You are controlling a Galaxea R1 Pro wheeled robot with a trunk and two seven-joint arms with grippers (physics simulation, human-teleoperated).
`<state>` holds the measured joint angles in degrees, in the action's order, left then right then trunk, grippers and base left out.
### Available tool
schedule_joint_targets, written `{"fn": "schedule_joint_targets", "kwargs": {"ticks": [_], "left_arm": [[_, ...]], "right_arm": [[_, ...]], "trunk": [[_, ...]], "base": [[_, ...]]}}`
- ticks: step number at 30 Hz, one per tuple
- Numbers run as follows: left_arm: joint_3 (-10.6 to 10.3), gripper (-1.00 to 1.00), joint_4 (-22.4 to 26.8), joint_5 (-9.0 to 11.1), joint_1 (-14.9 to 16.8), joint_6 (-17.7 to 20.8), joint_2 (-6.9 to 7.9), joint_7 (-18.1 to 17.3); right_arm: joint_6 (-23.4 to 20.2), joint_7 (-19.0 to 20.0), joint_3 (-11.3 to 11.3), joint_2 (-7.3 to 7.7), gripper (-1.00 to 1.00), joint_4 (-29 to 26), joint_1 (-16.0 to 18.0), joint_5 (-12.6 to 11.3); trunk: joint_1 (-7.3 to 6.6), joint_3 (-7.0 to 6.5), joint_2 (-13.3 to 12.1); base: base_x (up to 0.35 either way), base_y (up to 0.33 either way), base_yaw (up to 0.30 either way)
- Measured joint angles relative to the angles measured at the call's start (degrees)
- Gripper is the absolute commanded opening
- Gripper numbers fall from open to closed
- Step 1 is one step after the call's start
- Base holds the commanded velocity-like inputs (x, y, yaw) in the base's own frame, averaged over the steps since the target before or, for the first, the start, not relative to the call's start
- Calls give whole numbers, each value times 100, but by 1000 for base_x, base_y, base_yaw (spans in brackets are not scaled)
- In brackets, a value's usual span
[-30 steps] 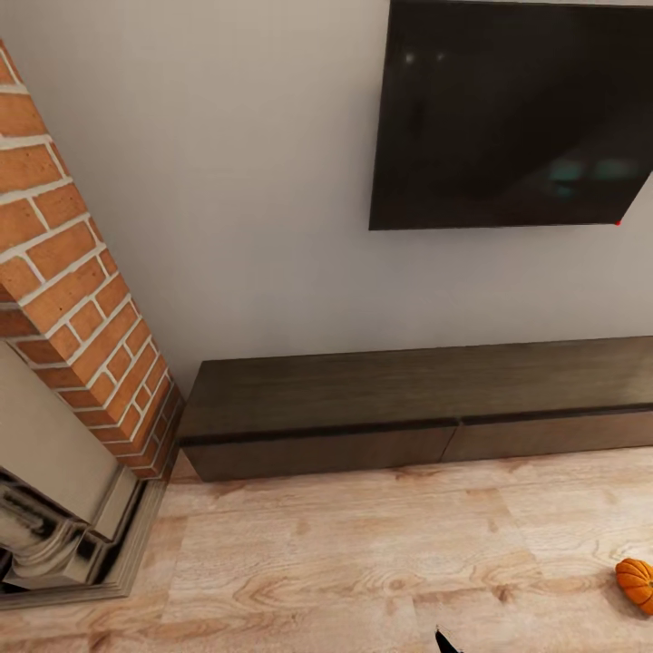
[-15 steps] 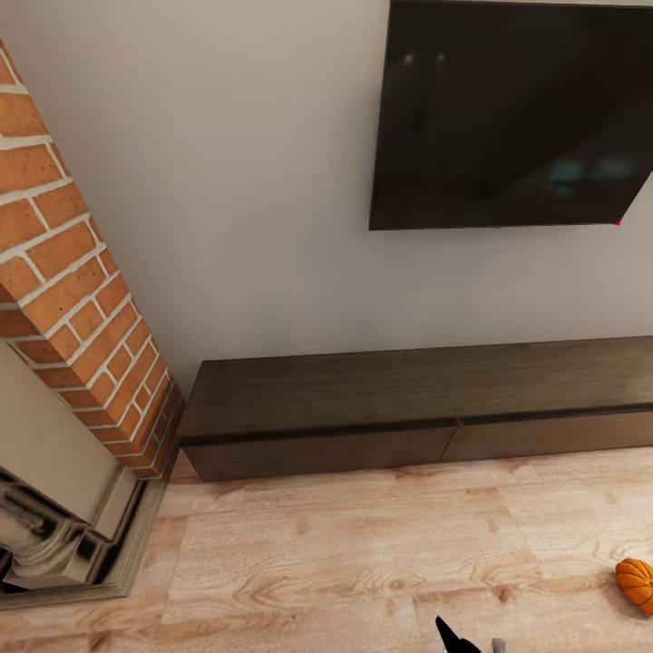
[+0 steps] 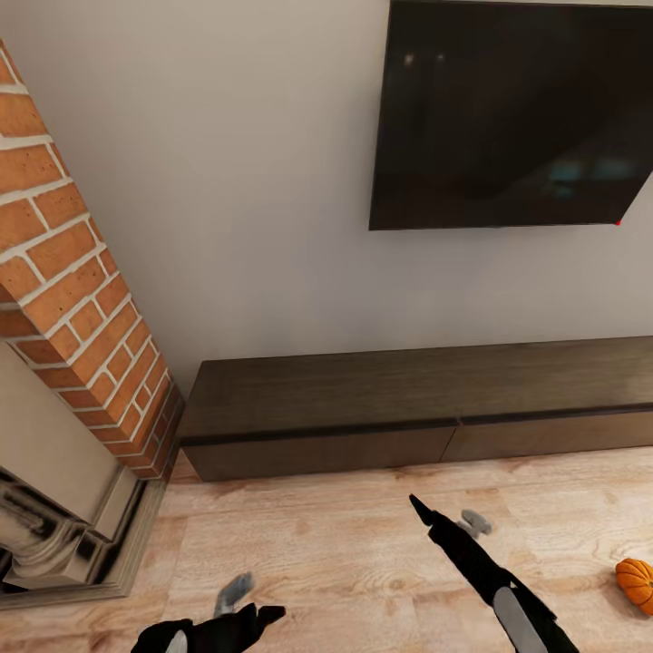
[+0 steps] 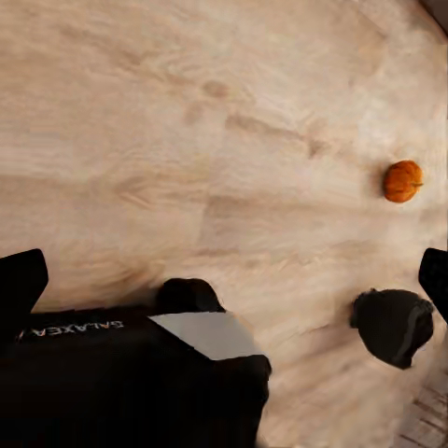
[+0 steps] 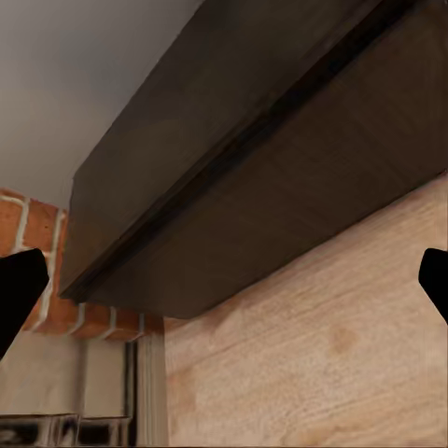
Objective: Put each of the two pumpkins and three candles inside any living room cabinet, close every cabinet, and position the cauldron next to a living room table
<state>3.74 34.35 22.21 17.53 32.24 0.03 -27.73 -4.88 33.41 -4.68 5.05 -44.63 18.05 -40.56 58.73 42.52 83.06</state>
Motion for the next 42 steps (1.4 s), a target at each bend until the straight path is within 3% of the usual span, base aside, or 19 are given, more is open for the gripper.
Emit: {"fn": "schedule_joint_targets", "kwargs": {"ticks": [1,2,11,18,20,22,24,27,28,33,42], "left_arm": [[7,100,1287,19,8,983,3,-25],[13,100,2434,61,20,1039,10,-26],[12,100,2645,96,45,1122,24,-35],[13,100,2874,542,38,1524,36,-39],[17,100,2881,661,37,1571,45,-40],[23,100,2882,761,37,1596,70,-43],[24,100,2883,879,37,1613,121,-46],[13,100,2901,1266,37,1713,196,-48],[11,100,2905,1338,37,1735,204,-46],[11,100,2919,1647,37,1821,233,-41],[28,100,2915,1752,37,1891,238,-37]], "right_arm": [[-2,29,-1,-1,100,-26,154,0],[-3,80,-2,-1,100,-23,-73,14],[91,177,-24,-56,100,-26,-68,-8],[610,99,-39,-75,100,2,23,-60],[692,124,-40,-75,100,36,43,-220],[732,160,-39,-76,100,70,53,-573],[743,254,-26,-65,100,146,58,-1071],[584,793,-1,-28,100,476,62,-2038],[527,884,2,-24,100,531,63,-2149],[343,1102,5,-30,100,700,64,-2459],[727,797,-5,-40,100,764,72,-2564]], "trunk": [[0,0,0],[0,1,0],[0,1,0],[0,1,0],[0,1,0],[0,1,0],[-1,1,0],[0,1,0],[0,1,0],[0,1,0],[0,1,0]], "base": [[0,0,0],[0,0,0],[0,0,0],[0,0,0],[3,0,0],[46,0,0],[104,0,0],[58,0,0],[33,0,0],[24,0,0],[105,0,0]]}}
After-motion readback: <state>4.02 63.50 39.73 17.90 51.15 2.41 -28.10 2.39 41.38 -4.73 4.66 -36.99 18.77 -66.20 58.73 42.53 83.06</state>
